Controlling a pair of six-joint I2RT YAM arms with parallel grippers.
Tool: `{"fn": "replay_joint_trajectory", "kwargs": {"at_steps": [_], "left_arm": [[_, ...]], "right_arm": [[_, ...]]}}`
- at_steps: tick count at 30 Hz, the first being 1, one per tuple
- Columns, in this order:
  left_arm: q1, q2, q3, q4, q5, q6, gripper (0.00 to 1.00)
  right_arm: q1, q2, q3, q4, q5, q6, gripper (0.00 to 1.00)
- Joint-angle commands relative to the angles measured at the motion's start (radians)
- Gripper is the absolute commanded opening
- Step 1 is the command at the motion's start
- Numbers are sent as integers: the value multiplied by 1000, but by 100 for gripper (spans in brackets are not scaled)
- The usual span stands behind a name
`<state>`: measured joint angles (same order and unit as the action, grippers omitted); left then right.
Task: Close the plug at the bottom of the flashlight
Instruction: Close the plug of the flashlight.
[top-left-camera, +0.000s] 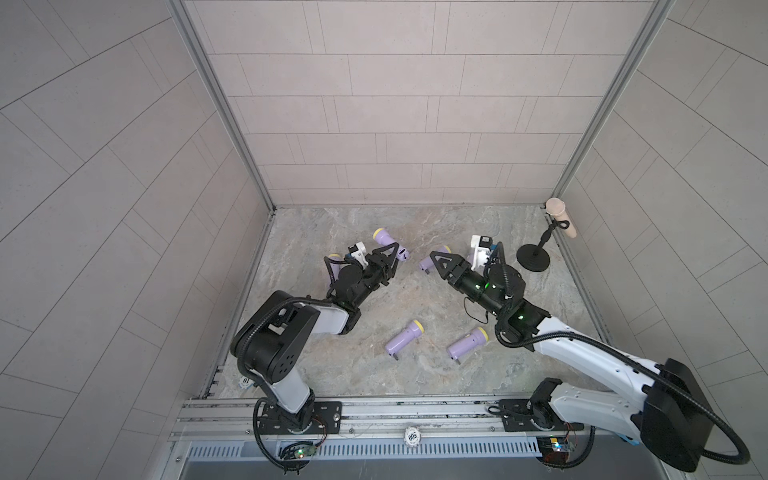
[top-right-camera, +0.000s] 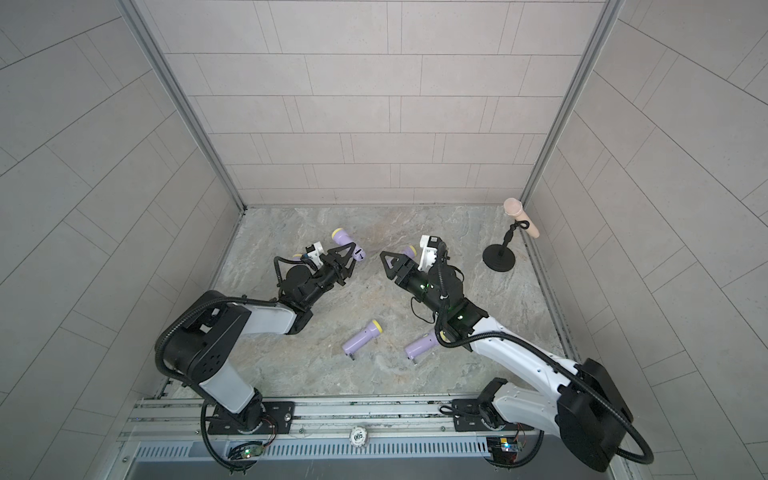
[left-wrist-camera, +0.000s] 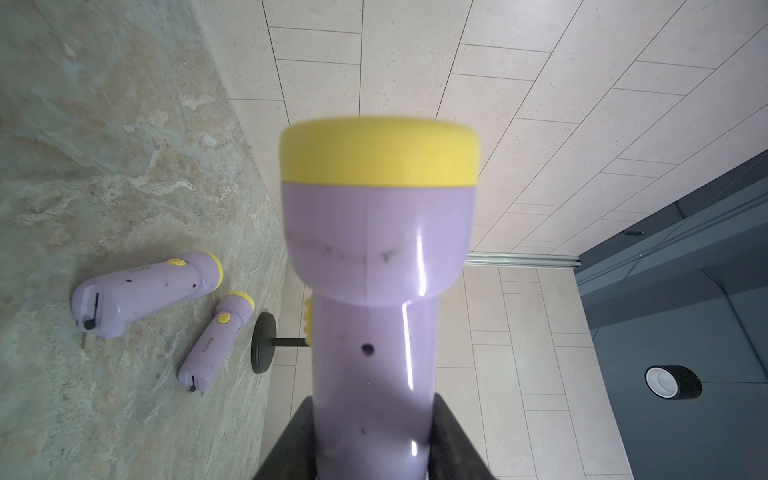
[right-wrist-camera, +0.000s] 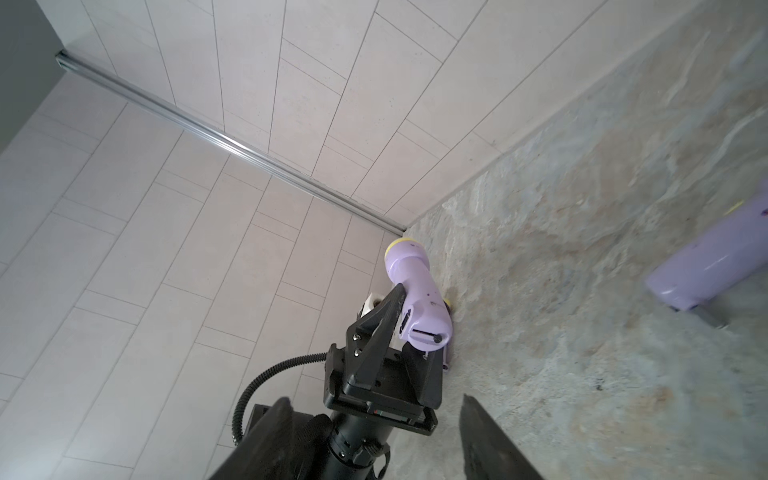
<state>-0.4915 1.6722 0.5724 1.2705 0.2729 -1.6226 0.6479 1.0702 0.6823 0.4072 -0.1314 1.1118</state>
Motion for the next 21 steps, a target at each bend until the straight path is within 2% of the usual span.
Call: {"fn": "replay_joint_trajectory", "kwargs": {"at_steps": [1,6,10,12,15,21], "left_arm": [[17,4,-1,13,51,23,0],[33,-18,24,-184,111,118,0],[38,-85,68,-485,131,258,0],[39,-131,109,-709,112,362,0],[41,-176,156,-935,66,480,0],[59,-169,242,-1248,26,633,0]], "right_arm": [[-2,-87,53,-263,53,-167,71],[-3,-162,94,-419,52,-279,77],[-3,-187,157,-593,85,-375,80],[-3,-192,185,-677,95,-416,81],[-2,-202,198,-746,107,-457,81],[-2,-256,164,-781,123,-528,82]]}}
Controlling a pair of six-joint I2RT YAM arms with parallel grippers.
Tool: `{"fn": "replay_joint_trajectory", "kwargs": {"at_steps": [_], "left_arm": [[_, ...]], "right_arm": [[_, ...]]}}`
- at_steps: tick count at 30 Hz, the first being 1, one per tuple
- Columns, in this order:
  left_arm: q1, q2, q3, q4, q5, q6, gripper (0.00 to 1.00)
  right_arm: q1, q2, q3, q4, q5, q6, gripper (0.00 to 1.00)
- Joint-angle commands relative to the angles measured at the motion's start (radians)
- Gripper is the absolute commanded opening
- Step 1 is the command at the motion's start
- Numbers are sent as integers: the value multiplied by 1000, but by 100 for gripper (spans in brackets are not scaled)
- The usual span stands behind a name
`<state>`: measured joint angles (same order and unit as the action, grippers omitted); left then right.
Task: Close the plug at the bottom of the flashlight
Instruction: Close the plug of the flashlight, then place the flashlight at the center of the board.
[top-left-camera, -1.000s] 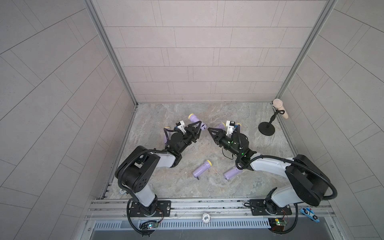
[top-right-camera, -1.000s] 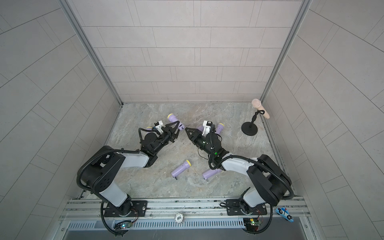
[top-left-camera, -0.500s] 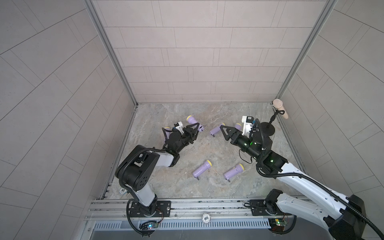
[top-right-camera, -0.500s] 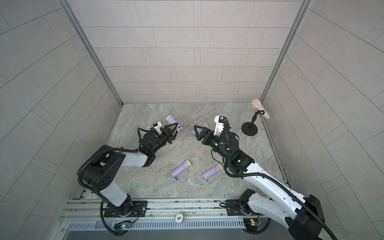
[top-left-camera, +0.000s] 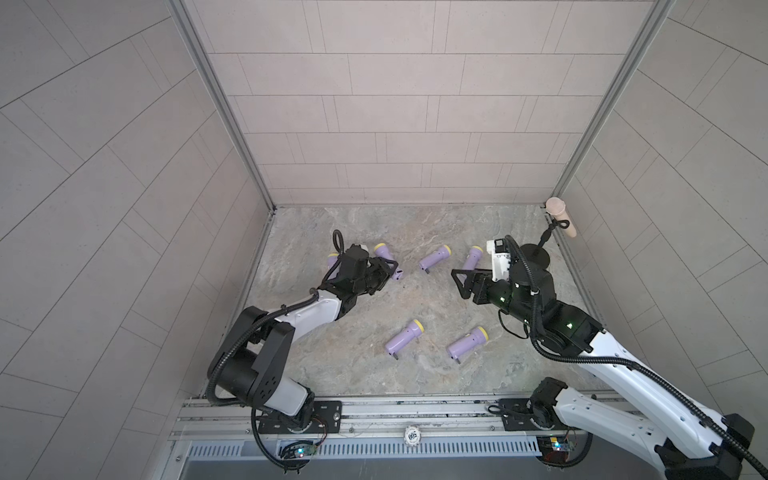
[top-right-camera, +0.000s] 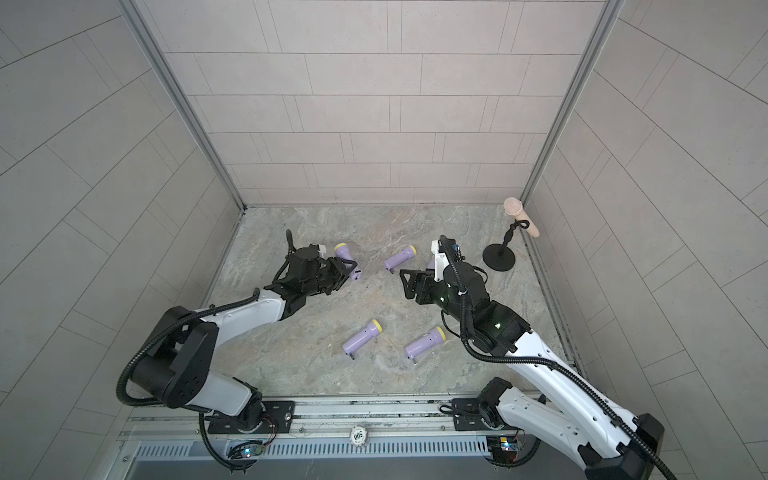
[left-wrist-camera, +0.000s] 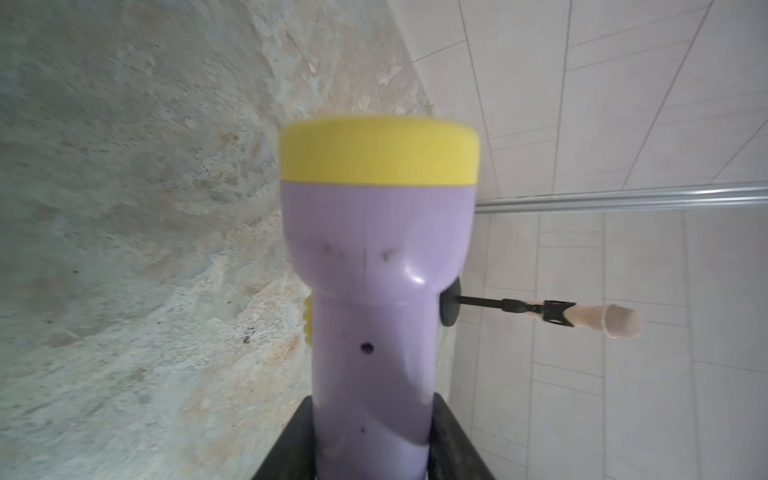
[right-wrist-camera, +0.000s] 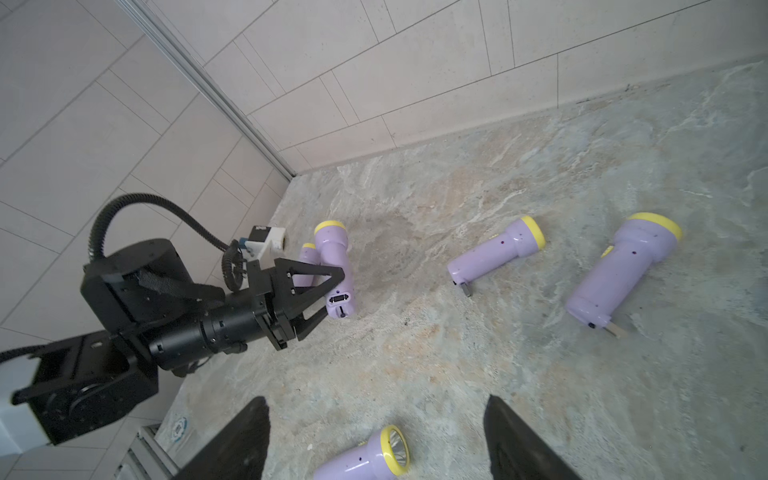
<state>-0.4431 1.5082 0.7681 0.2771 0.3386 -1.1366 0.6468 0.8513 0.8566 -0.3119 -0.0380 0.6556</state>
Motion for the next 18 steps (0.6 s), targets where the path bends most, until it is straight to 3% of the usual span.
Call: {"fn": "replay_joint_trajectory", "kwargs": {"at_steps": [1,6,18], "left_arm": [[12,-3,58,-294,-56,172,0],[11,3,149,-524,-188,314,0],[11,95,325,-753,-389,484,0]], "right_arm": [[-2,-45,-13,-69,34,-82,83],[-2,-85,-14,-109,44,-137,84],[0,-118,-41,-129,27,-180,87]]}}
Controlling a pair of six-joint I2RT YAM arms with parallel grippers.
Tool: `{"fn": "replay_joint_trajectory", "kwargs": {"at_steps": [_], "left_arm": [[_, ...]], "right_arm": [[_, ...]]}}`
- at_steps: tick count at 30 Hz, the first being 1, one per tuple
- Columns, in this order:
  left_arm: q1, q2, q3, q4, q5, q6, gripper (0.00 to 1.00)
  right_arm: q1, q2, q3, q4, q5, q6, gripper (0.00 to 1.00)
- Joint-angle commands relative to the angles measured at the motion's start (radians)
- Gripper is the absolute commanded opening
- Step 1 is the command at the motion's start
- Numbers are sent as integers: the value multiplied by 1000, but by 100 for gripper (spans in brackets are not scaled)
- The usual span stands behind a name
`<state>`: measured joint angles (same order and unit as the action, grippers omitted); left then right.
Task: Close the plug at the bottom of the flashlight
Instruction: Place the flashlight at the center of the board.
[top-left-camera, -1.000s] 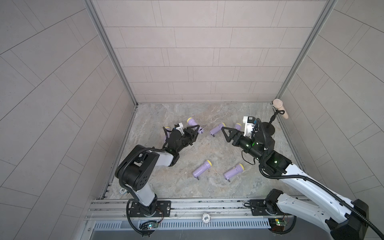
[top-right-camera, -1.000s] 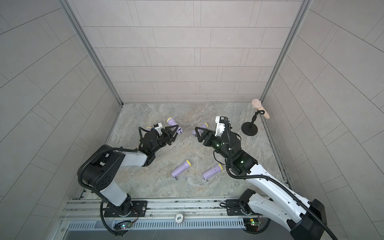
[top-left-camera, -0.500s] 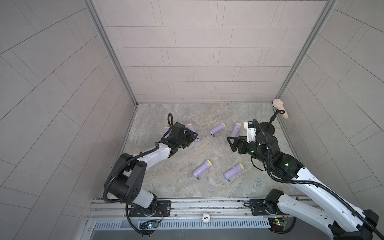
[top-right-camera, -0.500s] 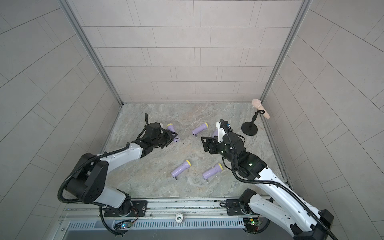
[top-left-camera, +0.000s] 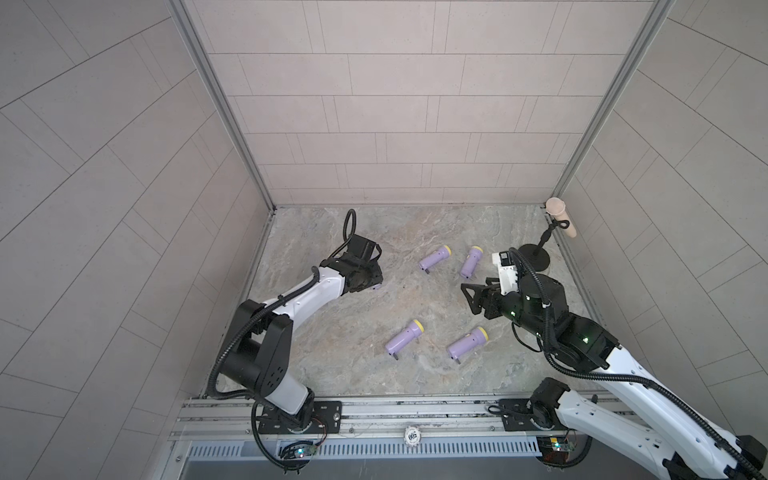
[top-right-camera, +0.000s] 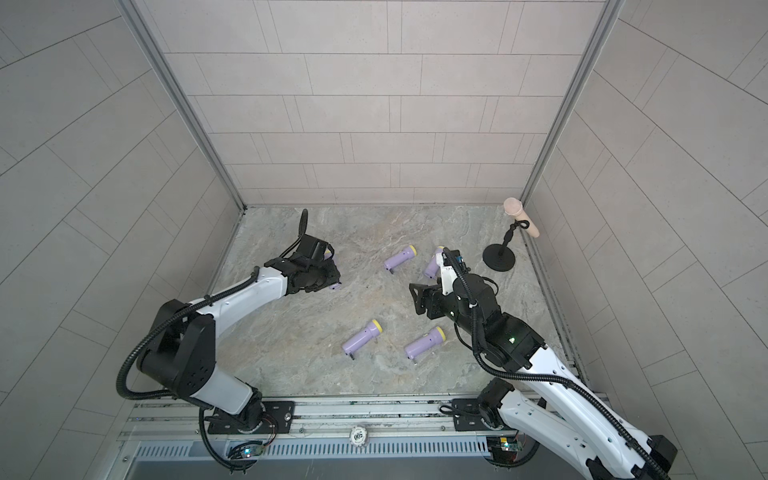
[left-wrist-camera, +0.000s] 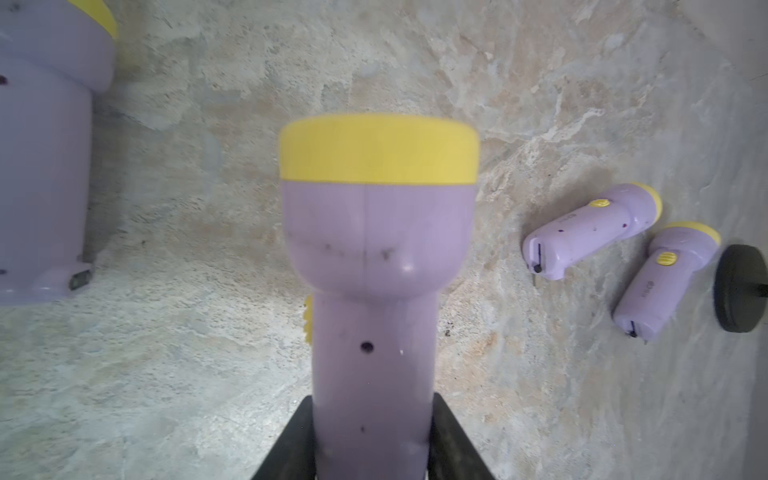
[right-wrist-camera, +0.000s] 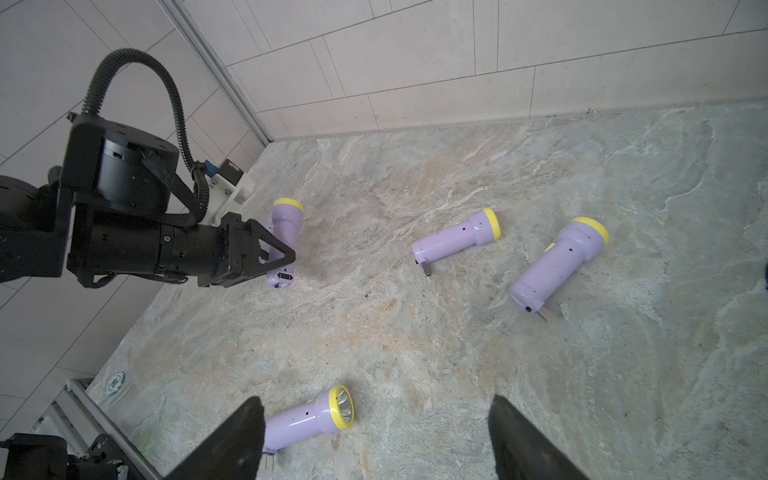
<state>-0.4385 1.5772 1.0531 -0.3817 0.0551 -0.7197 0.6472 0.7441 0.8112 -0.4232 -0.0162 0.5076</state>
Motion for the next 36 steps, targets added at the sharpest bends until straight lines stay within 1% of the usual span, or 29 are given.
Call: {"fn": "replay_joint_trajectory", "kwargs": {"at_steps": [1,2,4,7,18,22,26,36], "left_arm": [[7,38,52,-104,-115,73,0],[7,52,68,-120,-126,79,0],[7,71,91,-138,-152,87,0],[6,96,116,-137,-184,96,0],[20,217,201,-148,-236,126,0],[24,247,225,-163,-270,140,0],[39,264,235,-157,-252,140,0],[58,341,284,-179,-272,162,0]], "right_arm": [[-1,-11,5,-20,6,-34,88],[0,-11,5,-21,5,-38,93],[-1,-11,5,-22,4,-39,98],[0,-9,6,-21,-1,-38,100],[1,3,12,-40,-5,-41,100],[1,11,15,-45,-17,-44,100],[0,17,8,-35,-29,-43,100],[4,54,10,-3,-78,-24,100]]}}
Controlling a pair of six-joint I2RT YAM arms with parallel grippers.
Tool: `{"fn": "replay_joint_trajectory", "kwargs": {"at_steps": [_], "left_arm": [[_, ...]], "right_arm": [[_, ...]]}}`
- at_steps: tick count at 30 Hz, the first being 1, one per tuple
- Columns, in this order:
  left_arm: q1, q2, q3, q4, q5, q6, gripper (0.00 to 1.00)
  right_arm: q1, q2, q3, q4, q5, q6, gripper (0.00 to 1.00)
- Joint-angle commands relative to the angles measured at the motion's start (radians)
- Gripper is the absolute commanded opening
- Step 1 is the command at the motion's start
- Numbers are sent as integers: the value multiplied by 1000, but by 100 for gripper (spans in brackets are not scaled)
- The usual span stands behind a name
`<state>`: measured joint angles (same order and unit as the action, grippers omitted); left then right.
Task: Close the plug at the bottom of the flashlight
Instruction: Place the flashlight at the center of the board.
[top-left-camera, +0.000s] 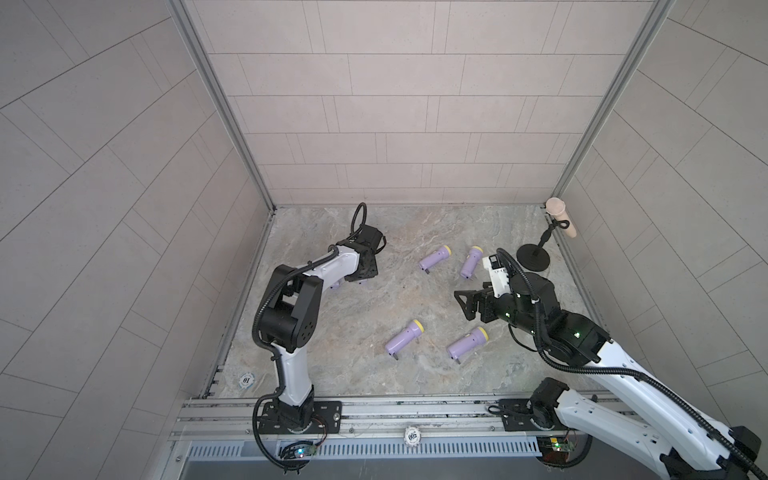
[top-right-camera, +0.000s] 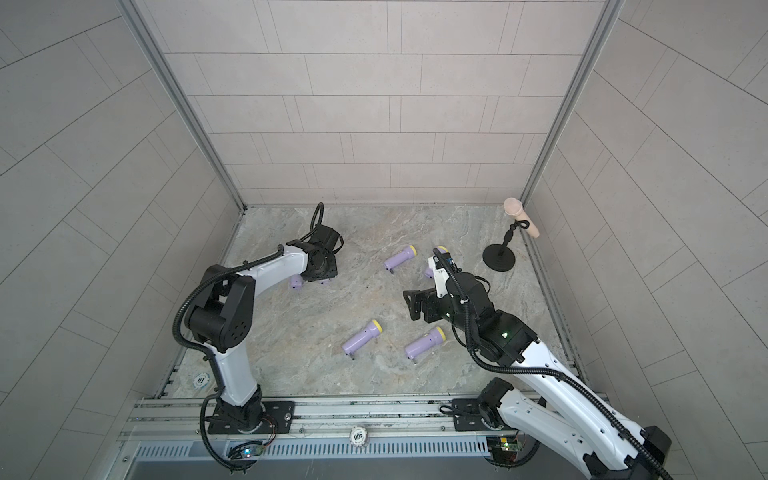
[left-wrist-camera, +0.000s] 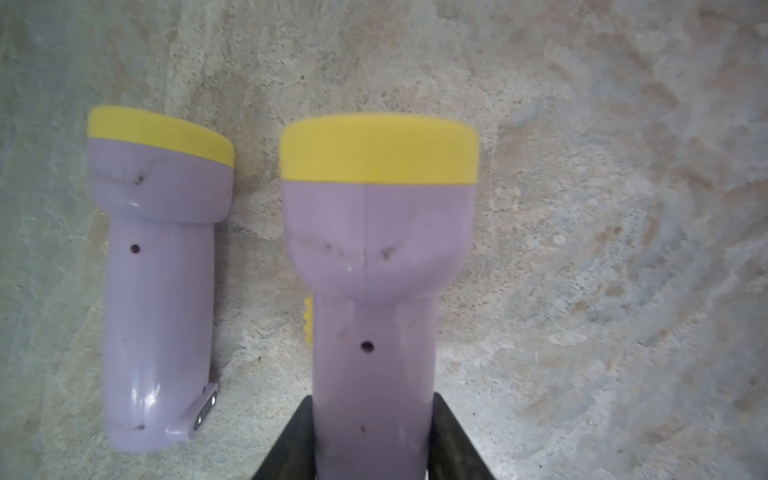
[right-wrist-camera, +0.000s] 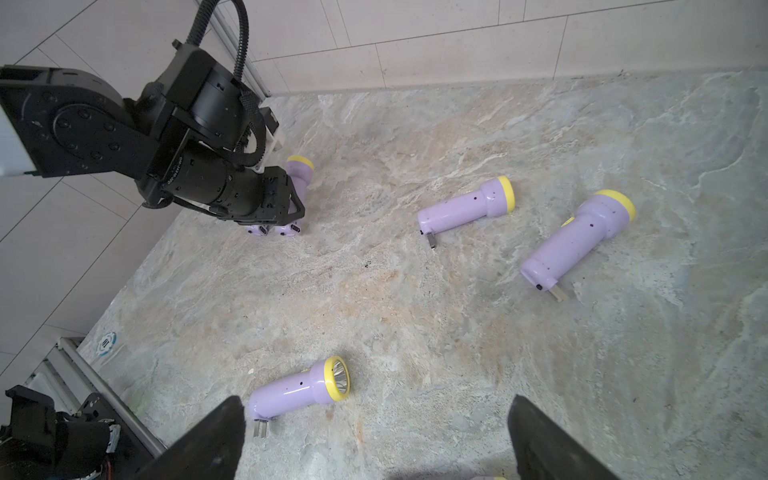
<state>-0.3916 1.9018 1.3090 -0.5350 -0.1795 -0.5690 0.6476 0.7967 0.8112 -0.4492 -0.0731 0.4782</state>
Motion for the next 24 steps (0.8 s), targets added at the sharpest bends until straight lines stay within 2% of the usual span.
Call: {"fn": "replay_joint_trajectory", "kwargs": {"at_steps": [1,24], "left_arm": [[15,23,33,-26,-30,14,0],[17,103,96,-91,-58,75,0]], "right_arm": [[5,5,11,24,-25,6,100],[13,3,-22,43,-31,21,100]]}}
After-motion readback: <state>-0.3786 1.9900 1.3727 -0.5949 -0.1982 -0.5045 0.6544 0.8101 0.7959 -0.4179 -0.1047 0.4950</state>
